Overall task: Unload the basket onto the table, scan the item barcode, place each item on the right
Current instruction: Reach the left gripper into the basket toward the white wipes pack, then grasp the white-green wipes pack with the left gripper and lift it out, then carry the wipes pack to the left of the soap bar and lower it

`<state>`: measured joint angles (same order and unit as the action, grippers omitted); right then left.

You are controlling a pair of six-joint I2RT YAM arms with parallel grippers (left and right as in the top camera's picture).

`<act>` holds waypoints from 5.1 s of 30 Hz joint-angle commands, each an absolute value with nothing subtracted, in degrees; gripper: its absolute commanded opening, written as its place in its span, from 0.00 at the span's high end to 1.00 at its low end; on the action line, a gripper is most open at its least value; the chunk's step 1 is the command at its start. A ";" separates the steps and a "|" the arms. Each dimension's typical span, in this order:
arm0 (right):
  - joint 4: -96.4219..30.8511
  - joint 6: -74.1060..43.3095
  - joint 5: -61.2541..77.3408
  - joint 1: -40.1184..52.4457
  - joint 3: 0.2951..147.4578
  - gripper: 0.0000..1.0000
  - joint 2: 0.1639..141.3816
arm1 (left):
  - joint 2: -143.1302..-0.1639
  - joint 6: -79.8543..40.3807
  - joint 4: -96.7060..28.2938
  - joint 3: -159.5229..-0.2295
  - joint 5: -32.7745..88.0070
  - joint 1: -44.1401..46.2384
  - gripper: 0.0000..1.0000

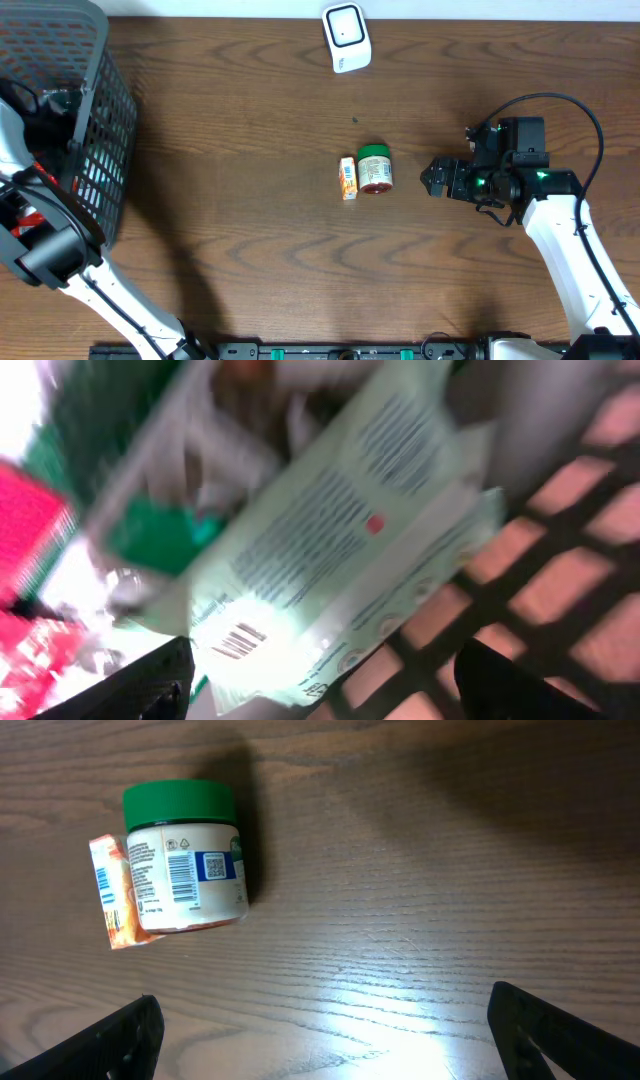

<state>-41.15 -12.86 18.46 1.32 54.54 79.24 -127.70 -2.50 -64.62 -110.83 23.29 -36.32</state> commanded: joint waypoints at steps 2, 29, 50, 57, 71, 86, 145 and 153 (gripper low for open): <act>-41.17 -13.26 18.92 1.96 55.37 0.01 79.20 | -122.48 2.52 -61.84 -113.56 24.14 -36.62 0.13; -41.17 -13.26 18.92 1.96 55.37 0.01 79.20 | -134.17 11.14 -58.17 -110.85 27.49 -36.45 0.18; -41.19 -13.26 18.92 1.98 55.37 0.01 79.20 | -134.04 10.28 -62.06 -110.91 37.06 -36.42 0.66; -41.17 -13.26 18.92 1.96 55.37 0.01 79.20 | -134.04 10.24 -62.43 -110.98 36.91 -36.42 0.93; -41.17 -13.26 18.92 1.98 55.37 0.01 79.20 | -123.20 7.20 -60.49 -115.04 36.84 -39.24 0.93; -41.17 -13.26 18.92 1.98 55.37 0.01 79.20 | -95.94 -3.75 -52.42 -115.04 30.35 -42.87 0.93; -41.17 -13.26 18.90 1.96 55.37 0.01 79.20 | -103.39 -22.50 -29.47 -71.70 23.24 15.18 0.35; -41.17 -13.26 18.92 1.96 55.37 0.01 79.20 | -103.61 -20.14 -31.86 -71.44 11.20 15.25 0.71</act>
<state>-41.15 -12.86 18.46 1.32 54.57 79.24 -104.64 -21.89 -31.59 -70.22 19.38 15.33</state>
